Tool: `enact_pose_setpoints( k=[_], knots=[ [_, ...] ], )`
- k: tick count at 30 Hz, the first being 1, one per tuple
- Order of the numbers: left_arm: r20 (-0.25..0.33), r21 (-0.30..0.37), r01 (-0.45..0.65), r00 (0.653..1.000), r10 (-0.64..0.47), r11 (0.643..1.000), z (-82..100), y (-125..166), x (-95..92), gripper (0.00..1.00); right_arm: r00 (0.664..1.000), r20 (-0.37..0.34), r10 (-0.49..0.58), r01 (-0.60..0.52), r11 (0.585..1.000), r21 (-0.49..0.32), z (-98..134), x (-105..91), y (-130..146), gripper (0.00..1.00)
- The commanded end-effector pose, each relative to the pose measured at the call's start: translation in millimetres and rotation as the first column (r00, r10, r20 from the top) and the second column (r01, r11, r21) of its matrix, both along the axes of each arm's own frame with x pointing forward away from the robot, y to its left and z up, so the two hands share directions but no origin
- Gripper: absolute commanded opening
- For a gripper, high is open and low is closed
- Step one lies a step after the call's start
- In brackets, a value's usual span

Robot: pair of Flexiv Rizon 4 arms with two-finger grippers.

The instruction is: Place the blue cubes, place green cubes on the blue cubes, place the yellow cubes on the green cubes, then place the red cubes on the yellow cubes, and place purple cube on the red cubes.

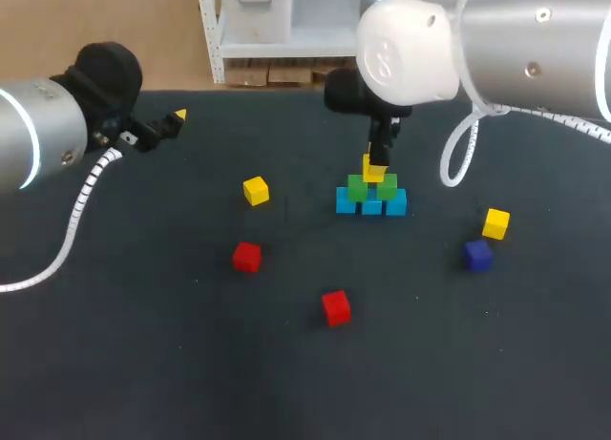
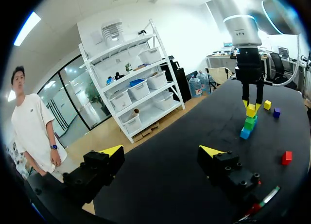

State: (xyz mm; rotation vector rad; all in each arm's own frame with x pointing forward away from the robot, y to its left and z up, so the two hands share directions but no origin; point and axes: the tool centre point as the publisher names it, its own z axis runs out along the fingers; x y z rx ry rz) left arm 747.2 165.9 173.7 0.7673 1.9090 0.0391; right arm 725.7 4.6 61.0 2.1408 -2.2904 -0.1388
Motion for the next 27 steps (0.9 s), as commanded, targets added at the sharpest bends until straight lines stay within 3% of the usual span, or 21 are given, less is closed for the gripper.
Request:
enact_pose_setpoints(
  k=[1, 10, 17, 23, 24, 27],
  knots=[
    [0.003, 0.001, -0.002, 1.0, 0.002, 1.0, -0.6, -0.6, 0.0, 1.0, 1.0, -0.003, -0.001, 0.001, 1.0, 0.0, -1.1, 2.2, 0.4, 0.0],
    [0.003, 0.001, -0.002, 1.0, 0.002, 1.0, -0.6, -0.6, 0.0, 1.0, 1.0, -0.005, 0.0, 0.0, 1.0, -0.001, -5.1, 2.6, -0.7, 0.04],
    [0.003, 0.001, -0.002, 1.0, 0.002, 1.0, -0.6, -0.6, 0.0, 1.0, 1.0, 0.004, 0.008, -0.008, 1.0, -0.011, -6.5, 2.3, -1.5, 0.15],
    [0.003, 0.001, -0.002, 1.0, 0.002, 1.0, -0.6, -0.6, 0.0, 1.0, 1.0, 0.008, 0.013, -0.013, 1.0, -0.01, -6.6, 2.3, -1.9, 0.5],
    [0.003, 0.001, -0.002, 1.0, 0.002, 1.0, -0.6, -0.6, 0.0, 1.0, 1.0, 0.008, 0.012, -0.012, 1.0, -0.01, -6.6, 2.3, -2.0, 0.79],
    [0.003, 0.001, -0.002, 1.0, 0.002, 1.0, -0.6, -0.6, 0.0, 1.0, 1.0, 0.008, 0.012, -0.012, 1.0, -0.009, -6.7, 2.4, -2.1, 1.0]
  ],
)
